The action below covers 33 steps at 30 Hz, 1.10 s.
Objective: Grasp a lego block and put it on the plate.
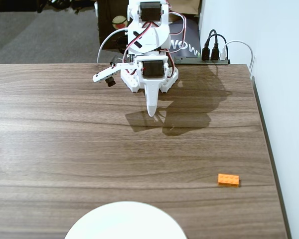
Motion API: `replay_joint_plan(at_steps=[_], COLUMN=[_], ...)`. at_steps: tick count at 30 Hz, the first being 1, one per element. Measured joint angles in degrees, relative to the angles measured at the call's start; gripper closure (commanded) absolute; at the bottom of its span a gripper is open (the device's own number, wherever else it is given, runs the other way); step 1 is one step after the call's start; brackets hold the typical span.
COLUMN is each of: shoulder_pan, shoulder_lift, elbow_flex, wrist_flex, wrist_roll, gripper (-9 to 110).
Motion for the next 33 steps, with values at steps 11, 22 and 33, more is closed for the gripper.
replay_joint_plan(at_steps=[11,22,33], shoulder_pan=[0.0,-0.4,-0.4], shoulder_lift=[0.0,0.0,-1.1], elbow_flex=[0.0,0.0,0.0], wrist_flex=[0.0,0.0,-0.1], wrist_roll=[0.0,0.0,0.0], gripper=[101,101,101])
